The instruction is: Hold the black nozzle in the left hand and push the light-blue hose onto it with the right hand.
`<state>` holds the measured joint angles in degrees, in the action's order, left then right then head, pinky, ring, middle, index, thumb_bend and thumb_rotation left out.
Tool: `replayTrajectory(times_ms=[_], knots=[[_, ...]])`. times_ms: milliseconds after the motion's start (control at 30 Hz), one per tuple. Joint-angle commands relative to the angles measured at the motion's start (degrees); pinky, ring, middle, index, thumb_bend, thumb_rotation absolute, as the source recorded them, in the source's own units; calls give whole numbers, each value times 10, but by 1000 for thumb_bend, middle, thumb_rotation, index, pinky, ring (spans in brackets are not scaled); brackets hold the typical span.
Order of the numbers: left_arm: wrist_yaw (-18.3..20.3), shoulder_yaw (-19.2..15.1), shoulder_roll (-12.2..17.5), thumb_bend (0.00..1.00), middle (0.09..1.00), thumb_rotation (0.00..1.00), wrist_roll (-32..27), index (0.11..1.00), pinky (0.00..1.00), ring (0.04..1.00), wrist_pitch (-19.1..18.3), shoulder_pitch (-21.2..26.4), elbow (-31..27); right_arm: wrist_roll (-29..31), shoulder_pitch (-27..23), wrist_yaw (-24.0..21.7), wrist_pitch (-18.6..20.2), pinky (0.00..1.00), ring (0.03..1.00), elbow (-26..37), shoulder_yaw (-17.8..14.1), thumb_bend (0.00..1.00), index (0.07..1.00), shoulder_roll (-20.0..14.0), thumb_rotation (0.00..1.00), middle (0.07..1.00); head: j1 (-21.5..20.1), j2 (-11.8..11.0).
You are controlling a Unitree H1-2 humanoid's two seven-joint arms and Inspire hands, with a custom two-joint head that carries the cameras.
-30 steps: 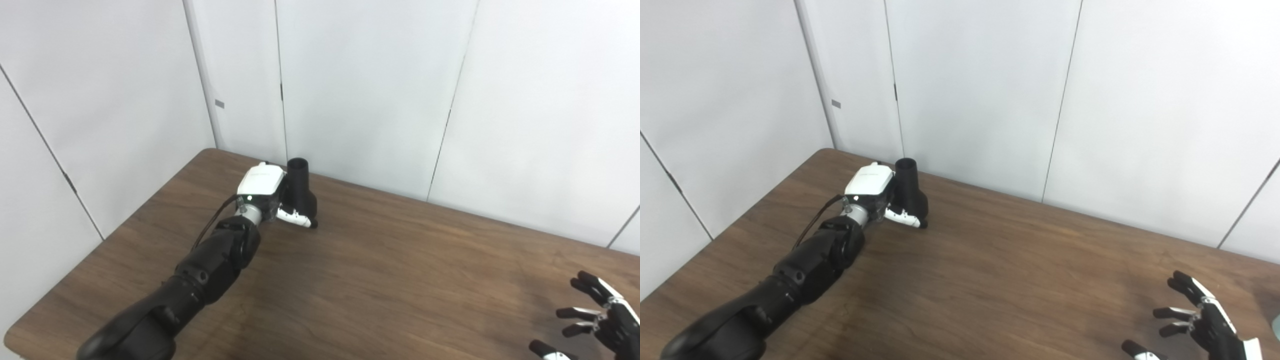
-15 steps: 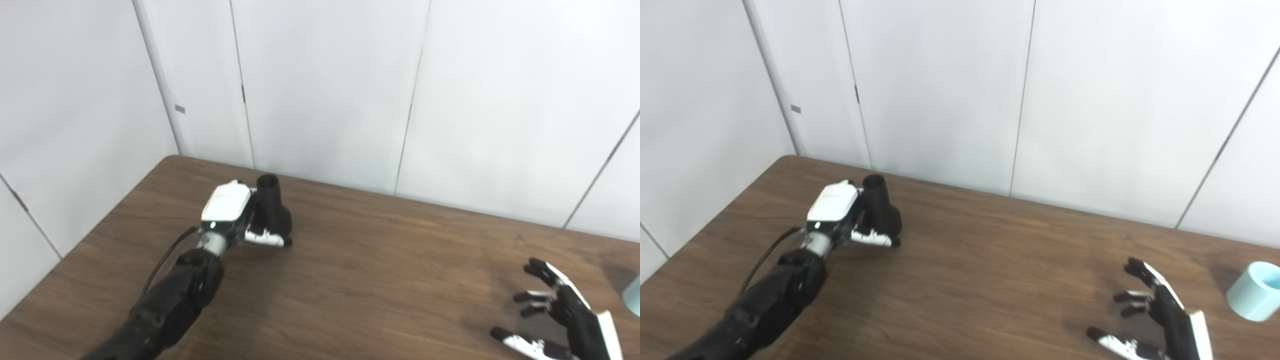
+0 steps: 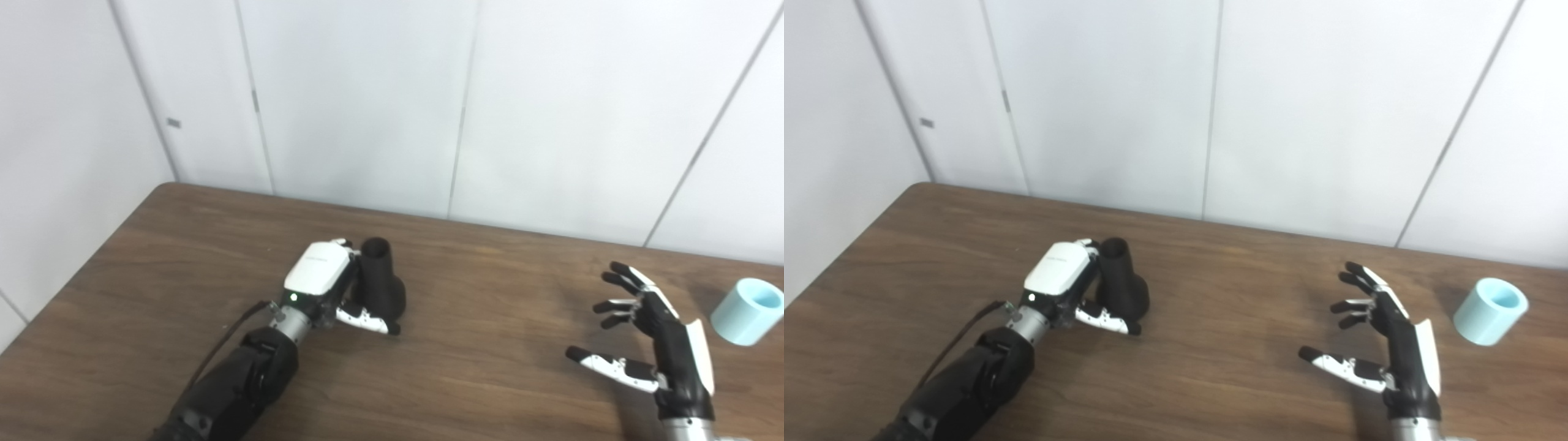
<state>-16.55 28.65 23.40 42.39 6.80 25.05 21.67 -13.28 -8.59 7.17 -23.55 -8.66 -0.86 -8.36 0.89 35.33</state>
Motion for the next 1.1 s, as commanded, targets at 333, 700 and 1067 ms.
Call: replayTrajectory(times_ms=[333,700,1067], knots=[[51,100,-92,526,472,0,29,492,843,624,68,-3,49,-15,9,-6,27,412,559,36,0,741,812,-15,4,771,-102,5],[48,144,-60,526,494,0,79,479,833,609,79,4,70,-43,-5,-53,216,470,596,259,-91,752,771,-109,78,763,-255,-21],[47,142,-33,526,493,0,77,480,820,614,109,2,100,-95,-74,-69,376,532,673,300,-146,791,772,-191,118,774,-324,-51]])
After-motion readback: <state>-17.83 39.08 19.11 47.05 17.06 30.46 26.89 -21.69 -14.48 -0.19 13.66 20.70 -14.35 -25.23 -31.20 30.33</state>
